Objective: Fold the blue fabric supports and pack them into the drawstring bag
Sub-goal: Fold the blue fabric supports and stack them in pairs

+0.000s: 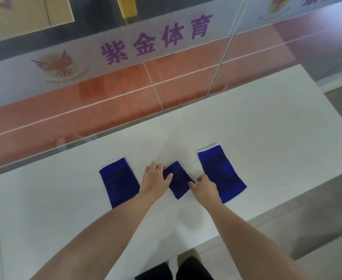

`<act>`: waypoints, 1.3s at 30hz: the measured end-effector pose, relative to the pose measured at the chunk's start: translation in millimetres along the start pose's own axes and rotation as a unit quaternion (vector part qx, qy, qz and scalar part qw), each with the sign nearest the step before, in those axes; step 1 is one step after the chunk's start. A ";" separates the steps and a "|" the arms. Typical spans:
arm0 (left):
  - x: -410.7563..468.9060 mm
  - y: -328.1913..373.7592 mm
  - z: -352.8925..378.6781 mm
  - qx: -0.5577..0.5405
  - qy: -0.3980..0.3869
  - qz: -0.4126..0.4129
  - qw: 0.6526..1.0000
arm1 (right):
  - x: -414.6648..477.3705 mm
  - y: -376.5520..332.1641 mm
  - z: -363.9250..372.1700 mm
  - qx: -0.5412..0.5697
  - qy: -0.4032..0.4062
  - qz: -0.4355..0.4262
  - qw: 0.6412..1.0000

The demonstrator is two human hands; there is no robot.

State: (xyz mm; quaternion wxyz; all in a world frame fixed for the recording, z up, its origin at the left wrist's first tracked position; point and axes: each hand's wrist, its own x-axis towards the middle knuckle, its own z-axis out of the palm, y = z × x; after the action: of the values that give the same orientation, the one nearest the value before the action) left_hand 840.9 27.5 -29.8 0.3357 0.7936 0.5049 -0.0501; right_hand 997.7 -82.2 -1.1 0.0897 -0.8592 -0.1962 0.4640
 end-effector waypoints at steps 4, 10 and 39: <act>-2.1 -3.1 4.6 0.069 -0.024 0.040 0.997 | -2.4 5.0 12.3 -0.026 0.028 -0.059 0.997; -9.4 -5.0 6.1 0.019 -0.029 0.032 0.999 | -1.9 5.0 29.5 -0.057 0.032 -0.066 0.996; -289.3 -84.2 -123.5 -0.247 0.117 -0.172 0.947 | -211.9 -93.7 80.6 -0.156 -0.065 -0.419 0.892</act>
State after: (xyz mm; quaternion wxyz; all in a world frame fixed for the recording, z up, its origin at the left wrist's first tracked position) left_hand 598.2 -100.2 145.7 0.4458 0.5874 0.6661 0.1121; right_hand 802.5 -88.5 147.3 0.1275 -0.6683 -0.6131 0.4014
